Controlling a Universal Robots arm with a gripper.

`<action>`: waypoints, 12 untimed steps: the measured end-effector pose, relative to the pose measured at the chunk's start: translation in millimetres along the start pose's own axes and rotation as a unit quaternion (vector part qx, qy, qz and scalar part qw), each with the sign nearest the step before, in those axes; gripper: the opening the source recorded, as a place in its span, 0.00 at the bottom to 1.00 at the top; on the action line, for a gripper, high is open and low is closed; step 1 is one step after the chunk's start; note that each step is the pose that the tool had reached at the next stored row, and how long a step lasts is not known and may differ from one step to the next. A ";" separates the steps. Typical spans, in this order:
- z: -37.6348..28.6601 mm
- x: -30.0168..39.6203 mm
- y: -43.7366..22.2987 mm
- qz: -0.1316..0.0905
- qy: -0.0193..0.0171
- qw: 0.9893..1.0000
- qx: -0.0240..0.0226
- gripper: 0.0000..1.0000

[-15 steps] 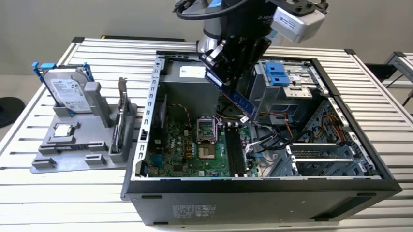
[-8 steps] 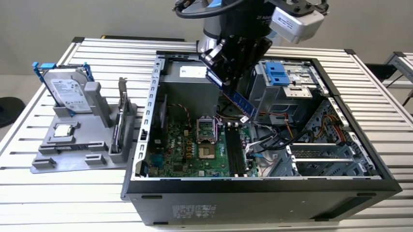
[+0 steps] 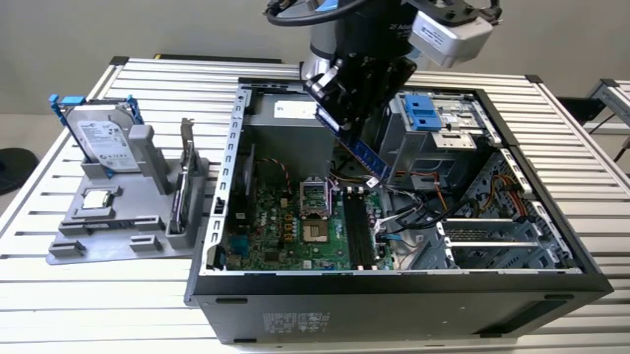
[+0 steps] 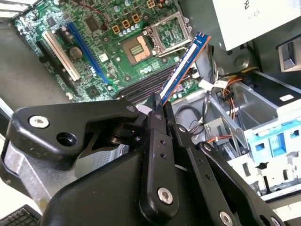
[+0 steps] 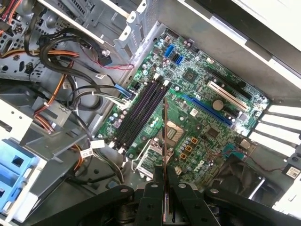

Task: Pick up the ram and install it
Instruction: 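Insert the ram into the slot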

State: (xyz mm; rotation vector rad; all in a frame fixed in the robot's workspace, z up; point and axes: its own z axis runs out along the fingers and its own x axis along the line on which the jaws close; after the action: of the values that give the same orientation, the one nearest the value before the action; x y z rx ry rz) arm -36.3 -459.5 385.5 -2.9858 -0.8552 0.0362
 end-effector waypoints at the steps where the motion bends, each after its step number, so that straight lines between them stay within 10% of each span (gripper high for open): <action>1: 0.0 0.0 0.0 0.003 0.000 1.000 0.000 0.00; 12: 0.2 0.0 0.0 0.035 0.001 0.999 0.000 0.00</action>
State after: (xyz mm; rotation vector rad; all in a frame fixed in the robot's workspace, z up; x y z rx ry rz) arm -36.3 -459.5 385.3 -3.0131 -0.7499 0.0342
